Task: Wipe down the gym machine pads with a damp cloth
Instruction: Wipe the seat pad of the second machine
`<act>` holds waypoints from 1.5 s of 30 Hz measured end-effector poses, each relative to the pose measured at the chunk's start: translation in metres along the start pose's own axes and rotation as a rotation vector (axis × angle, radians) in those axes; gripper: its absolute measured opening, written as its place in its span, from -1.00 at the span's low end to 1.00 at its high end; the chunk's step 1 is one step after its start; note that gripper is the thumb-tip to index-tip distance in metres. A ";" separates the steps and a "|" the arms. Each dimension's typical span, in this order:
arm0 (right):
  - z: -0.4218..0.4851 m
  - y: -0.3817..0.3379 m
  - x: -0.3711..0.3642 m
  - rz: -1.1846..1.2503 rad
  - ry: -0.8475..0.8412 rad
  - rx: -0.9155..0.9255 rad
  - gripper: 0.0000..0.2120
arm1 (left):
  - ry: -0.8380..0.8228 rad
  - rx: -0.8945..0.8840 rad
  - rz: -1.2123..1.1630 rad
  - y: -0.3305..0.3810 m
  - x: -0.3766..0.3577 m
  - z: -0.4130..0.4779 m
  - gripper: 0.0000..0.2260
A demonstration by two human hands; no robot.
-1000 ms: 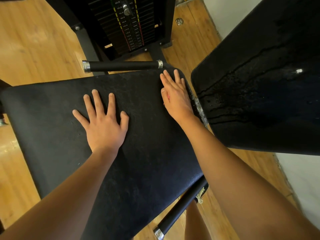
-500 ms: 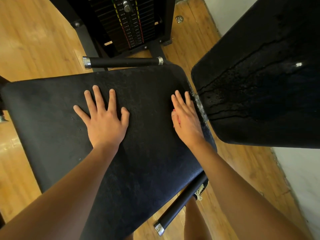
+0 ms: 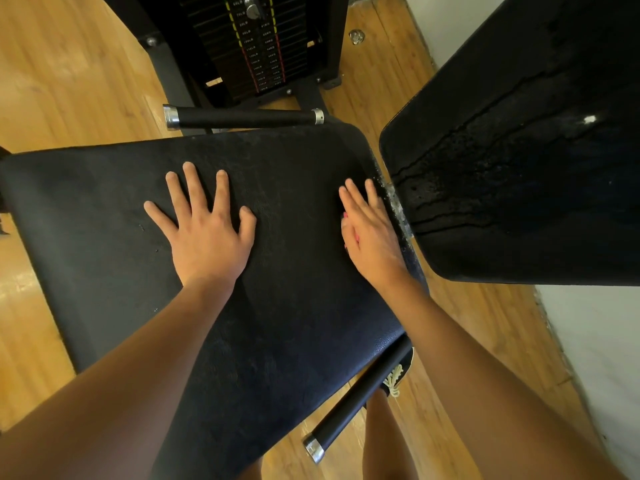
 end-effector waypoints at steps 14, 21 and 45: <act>-0.002 -0.005 -0.001 0.016 0.001 -0.026 -0.54 | 0.007 -0.002 0.010 0.000 -0.001 -0.001 -0.44; -0.046 0.009 -0.001 0.000 0.015 -0.050 -0.53 | -0.007 -0.004 0.007 0.002 0.001 -0.002 -0.44; -0.070 0.030 0.001 -0.081 -0.032 0.075 -0.53 | -0.026 -0.013 0.025 0.001 0.003 -0.001 -0.42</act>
Point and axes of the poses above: each hand's wrist, its own z-axis towards the middle knuckle, its own x-axis out of the back of the hand, y = z × x, the point moved 5 cm from there along z, towards the middle knuckle, and after that the axes turned 6 degrees about z, right-handed, at the moved point
